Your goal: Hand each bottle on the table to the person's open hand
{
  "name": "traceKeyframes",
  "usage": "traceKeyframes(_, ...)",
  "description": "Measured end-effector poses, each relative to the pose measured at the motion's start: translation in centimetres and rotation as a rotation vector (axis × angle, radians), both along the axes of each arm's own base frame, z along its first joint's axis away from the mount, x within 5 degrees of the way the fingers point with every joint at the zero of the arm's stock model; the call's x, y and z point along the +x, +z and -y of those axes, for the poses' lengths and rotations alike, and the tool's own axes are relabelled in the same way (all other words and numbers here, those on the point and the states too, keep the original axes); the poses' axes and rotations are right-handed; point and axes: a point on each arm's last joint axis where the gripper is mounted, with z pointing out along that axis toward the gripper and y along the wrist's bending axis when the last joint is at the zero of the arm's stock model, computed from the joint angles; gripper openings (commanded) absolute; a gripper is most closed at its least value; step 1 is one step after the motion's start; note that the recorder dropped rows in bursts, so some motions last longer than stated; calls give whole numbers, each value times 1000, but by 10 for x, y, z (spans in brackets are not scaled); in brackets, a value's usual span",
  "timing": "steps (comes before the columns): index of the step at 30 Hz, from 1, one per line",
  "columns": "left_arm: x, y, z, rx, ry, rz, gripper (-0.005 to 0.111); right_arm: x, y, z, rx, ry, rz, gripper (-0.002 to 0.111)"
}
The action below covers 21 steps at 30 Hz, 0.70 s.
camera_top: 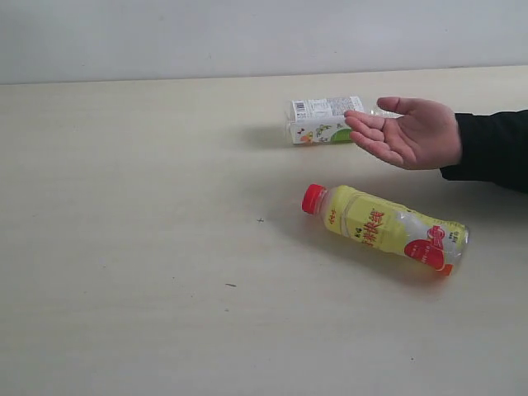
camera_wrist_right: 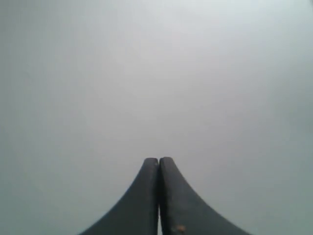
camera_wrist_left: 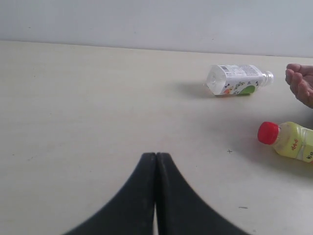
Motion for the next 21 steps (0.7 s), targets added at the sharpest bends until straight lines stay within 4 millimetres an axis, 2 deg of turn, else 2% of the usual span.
traceKeyframes(3, 0, 0, 0, 0, 0, 0, 0, 5, 34, 1, 3, -9, 3, 0)
traceKeyframes(5, 0, 0, 0, 0, 0, 0, 0, 17, 62, -2, -51, 2, -54, 0)
traceKeyframes(9, 0, 0, 0, 0, 0, 0, 0, 63, 112, -14, -270, 47, -327, 0)
traceKeyframes(13, 0, 0, 0, 0, 0, 0, 0, 113, 148, -15, -427, 71, -671, 0)
traceKeyframes(14, 0, 0, 0, 0, 0, 0, 0, 127, 147, -15, -463, 87, -796, 0)
traceKeyframes(15, 0, 0, 0, 0, 0, 0, 0, 152, 154, -15, -564, 140, -997, 0)
traceKeyframes(16, 0, 0, 0, 0, 0, 0, 0, 163, 155, -18, -618, 198, -1080, 0)
traceKeyframes(17, 0, 0, 0, 0, 0, 0, 0, 181, 153, -27, -725, 357, -1186, 0)
traceKeyframes(18, 0, 0, 0, 0, 0, 0, 0, 189, 151, -34, -786, 470, -1214, 0)
traceKeyframes(19, 0, 0, 0, 0, 0, 0, 0, 201, 148, -54, -886, 694, -1211, 0)
traceKeyframes(21, 0, 0, 0, 0, 0, 0, 0, 217, 137, -81, -1010, 918, -1219, 0)
